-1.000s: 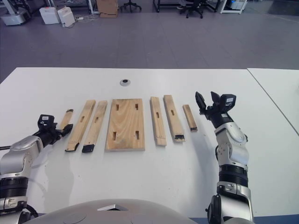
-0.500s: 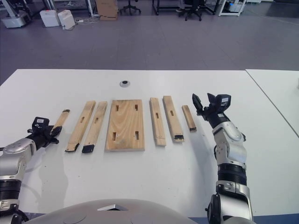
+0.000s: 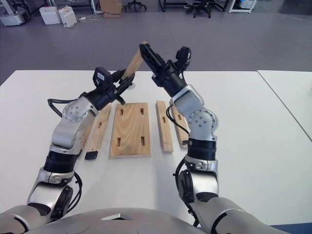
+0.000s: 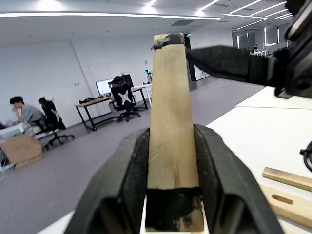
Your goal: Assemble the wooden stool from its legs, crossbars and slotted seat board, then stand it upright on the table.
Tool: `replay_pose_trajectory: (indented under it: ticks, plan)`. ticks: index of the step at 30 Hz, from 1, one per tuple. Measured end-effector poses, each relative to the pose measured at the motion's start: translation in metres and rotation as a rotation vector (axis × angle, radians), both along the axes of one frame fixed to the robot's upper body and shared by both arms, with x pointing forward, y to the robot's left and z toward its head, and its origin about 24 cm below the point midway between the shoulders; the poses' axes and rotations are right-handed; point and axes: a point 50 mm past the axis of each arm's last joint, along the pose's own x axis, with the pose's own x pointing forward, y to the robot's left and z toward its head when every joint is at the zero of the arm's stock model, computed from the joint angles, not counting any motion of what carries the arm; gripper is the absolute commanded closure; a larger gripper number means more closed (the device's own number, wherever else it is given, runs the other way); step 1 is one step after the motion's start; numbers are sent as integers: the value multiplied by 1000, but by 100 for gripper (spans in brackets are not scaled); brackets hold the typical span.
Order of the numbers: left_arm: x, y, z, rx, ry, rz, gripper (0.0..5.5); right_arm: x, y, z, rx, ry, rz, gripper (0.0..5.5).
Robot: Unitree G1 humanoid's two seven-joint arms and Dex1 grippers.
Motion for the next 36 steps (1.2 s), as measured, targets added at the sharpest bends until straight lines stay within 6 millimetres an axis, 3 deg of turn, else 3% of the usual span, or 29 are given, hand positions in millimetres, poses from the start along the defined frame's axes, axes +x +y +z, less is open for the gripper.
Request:
replay_pose_trajectory:
  ticks: [2,11,15,16,19,22,25,28,31,36]
  plan:
    - [-4,-8,3,-2,-19,-35,421,0,-1,3,26,17,-1,325]
    - [-8,-4,8,42,-64,-75,421,-2,-3,11,60,41,27,505]
    - [-9,-4,8,88,-94,-88,421,-6,-7,11,28,41,42,510]
    - [-10,-5,6,102,-95,-99,383,-9,-11,9,16,42,42,510]
    - [-11,-7,-8,140,-42,-106,322,-18,-21,-7,-64,44,4,510]
    - [-11,27,-32,116,71,76,271,-27,-56,-59,-291,152,-189,510]
    - [-14,57,-42,-29,153,247,245,-35,-62,-92,-343,211,-272,510]
    - [-13,70,-39,-161,177,335,245,-31,-66,-106,-313,226,-337,510]
    - [-12,70,-39,-194,198,348,245,-29,-72,-118,-296,257,-386,510]
    - [-13,70,-36,-199,184,358,245,-28,-73,-119,-307,241,-401,510]
